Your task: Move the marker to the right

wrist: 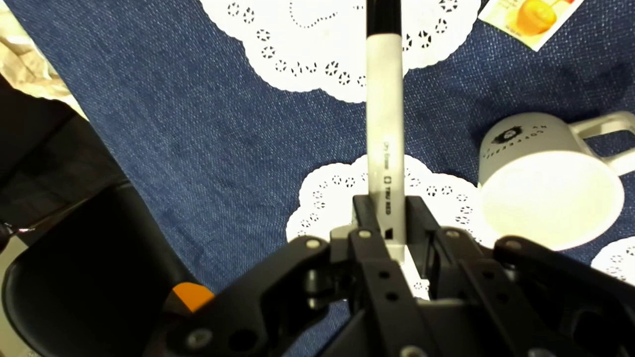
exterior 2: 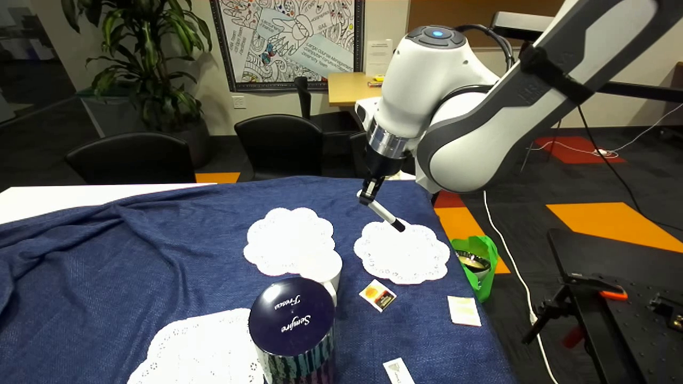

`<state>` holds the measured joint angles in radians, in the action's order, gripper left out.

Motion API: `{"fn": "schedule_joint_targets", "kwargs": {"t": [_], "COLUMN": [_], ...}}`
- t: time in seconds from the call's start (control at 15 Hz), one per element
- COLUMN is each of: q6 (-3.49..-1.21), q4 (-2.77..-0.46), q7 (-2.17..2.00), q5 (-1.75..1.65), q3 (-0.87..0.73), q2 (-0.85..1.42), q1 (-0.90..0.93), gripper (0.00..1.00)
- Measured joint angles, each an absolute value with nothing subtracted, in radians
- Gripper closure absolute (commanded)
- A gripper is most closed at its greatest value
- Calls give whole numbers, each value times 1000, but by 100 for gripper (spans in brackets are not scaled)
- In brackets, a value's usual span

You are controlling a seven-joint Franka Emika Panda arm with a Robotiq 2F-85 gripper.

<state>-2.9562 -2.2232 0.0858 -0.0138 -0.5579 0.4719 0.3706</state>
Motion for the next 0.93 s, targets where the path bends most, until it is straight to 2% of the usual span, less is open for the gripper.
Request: {"fn": "schedule_joint_targets", "kwargs": {"t": [0.53,0.93], "q6": [-2706,-2662], "q4": [-2057,-1940], "q7": [52,52], "q5": [-103,-103], "q3": [-328,-222], "q2": [492,609], "q1": [66,-49], "gripper": [95,95]}}
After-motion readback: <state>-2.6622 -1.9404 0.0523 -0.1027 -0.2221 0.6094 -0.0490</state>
